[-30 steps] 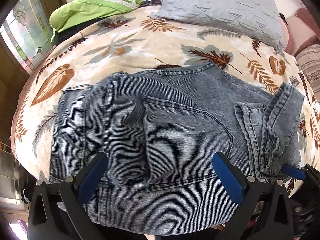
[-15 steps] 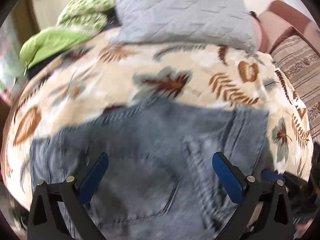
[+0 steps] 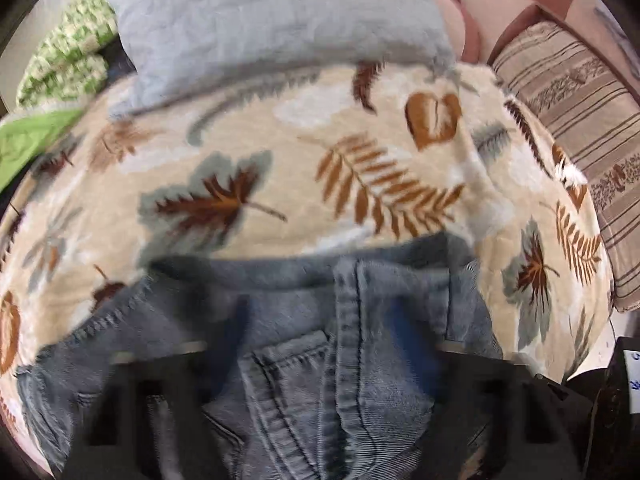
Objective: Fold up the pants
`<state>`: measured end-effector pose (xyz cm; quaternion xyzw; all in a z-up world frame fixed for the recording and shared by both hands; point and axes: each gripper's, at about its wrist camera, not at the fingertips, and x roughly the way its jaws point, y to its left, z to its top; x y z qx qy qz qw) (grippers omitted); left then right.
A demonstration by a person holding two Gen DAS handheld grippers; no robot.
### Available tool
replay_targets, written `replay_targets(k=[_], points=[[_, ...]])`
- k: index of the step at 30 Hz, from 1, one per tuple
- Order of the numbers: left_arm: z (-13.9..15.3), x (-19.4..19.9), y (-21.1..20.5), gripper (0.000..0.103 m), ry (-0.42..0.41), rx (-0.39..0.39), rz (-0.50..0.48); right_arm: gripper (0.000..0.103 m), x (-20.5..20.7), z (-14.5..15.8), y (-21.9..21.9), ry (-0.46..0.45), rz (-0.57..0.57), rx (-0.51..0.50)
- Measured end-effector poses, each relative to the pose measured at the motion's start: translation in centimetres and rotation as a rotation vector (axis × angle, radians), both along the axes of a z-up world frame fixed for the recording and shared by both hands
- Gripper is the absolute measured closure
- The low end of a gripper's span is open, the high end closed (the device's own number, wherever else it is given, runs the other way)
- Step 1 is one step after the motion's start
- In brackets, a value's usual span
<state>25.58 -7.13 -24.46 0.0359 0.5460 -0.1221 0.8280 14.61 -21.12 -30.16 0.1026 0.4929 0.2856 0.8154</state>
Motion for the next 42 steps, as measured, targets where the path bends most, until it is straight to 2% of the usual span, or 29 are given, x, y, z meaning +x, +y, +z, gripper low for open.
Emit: replay_targets(k=[1,3,7,11,14,15,17,18,19,21,24,26,28,29,31,34,39,42], points=[[-0.6,0.1,0.0,0.078,0.028,-0.014,0.006,0.019,0.3,-0.2,0.6,0.001,-0.002,0.001],[-1.4,0.4,0.2,0.091,0.070,-0.046,0.019,0.019,0.2,-0.1,0.6,0.003,-0.003,0.005],[-1.5,0.2,1.0,0.096,0.070,-0.070,0.037,0.020,0.4,0.2,0.2,0.020,-0.013,0.047],[-0.2,-0.2,1.8,0.096,0.030,-0.072,0.039,0.020,0.6,1.2,-1.1,0.003,-0.037,0.184],[0.1,0.4,2.8,0.096,0.032,-0.076,0.091,0.020,0.7,1.3,-1.2,0.001,-0.048,0.202],[0.1,0.6,3.0,0.092,0.035,-0.080,0.106,0.020,0.8,1.0,-0.8,0.009,-0.052,0.175],[-0.2,1.2,3.2,0.062,0.061,-0.103,0.120,0.020,0.9,0.2,0.1,0.030,-0.045,0.113],[-0.3,1.4,3.2,0.038,0.071,-0.124,0.122,0.020,0.9,-0.2,0.5,0.038,-0.039,0.078],[-0.1,1.4,3.0,0.031,0.062,-0.154,0.122,0.020,0.8,-0.5,1.1,0.028,-0.027,0.040],[0.2,1.5,2.4,0.031,0.043,-0.190,0.103,0.020,0.4,-0.3,2.0,-0.013,-0.003,-0.017],[1.1,1.3,0.7,0.031,0.006,-0.222,0.043,0.020,0.1,-0.5,2.4,-0.030,0.008,-0.041],[1.7,1.1,-0.8,0.037,-0.040,-0.167,-0.001,0.020,0.1,-0.5,2.4,-0.025,0.008,-0.032],[1.5,1.0,-1.9,0.089,-0.042,-0.130,-0.049,0.020,0.3,-0.7,2.2,-0.018,0.004,-0.016],[1.1,1.1,-2.5,0.097,-0.018,-0.106,-0.068,0.020,0.2,-0.7,2.0,-0.016,0.003,-0.009],[0.2,1.1,-3.2,0.101,0.007,-0.043,-0.086,0.020,0.3,-0.8,1.9,-0.015,0.003,-0.002],[-0.6,0.6,-3.6,0.103,0.000,0.007,-0.098,0.019,0.4,-0.9,1.9,-0.020,0.004,-0.002],[-0.7,0.6,-1.6,0.103,0.019,-0.021,-0.025,0.019,0.2,-0.6,2.0,-0.026,-0.003,0.004],[-0.1,0.4,0.2,0.103,0.010,-0.027,0.009,0.021,0.0,-0.2,1.3,-0.013,-0.021,0.063]])
